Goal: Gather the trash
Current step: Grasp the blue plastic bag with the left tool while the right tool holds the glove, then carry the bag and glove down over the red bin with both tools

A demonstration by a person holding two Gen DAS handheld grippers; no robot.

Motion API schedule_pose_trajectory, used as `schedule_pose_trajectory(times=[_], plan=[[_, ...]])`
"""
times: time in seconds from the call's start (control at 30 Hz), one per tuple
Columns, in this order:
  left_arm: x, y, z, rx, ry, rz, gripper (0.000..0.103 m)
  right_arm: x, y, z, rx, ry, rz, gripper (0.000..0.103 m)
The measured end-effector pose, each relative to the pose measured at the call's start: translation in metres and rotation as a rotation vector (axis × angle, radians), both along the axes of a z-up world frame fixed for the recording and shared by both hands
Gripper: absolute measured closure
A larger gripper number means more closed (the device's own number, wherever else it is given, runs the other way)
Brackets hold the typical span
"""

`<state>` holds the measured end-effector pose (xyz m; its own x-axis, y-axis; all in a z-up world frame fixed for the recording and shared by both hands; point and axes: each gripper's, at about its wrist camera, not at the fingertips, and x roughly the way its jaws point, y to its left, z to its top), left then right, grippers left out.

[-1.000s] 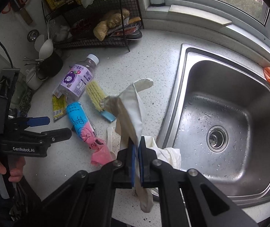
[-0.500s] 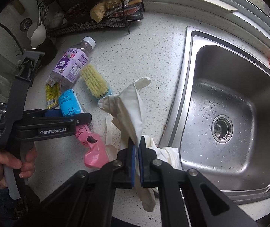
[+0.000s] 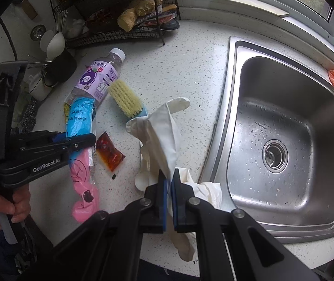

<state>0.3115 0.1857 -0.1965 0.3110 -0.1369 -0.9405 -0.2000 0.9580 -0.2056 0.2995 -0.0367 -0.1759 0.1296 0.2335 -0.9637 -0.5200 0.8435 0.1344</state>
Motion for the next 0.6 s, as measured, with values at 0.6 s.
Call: schedule_pose_trajectory(times=[0.6], plan=[[-0.059,-0.059,0.071,0.072,-0.123,-0.091,0.087,-0.05,-0.045,0.063,0.043,-0.105,-0.022,0.1]])
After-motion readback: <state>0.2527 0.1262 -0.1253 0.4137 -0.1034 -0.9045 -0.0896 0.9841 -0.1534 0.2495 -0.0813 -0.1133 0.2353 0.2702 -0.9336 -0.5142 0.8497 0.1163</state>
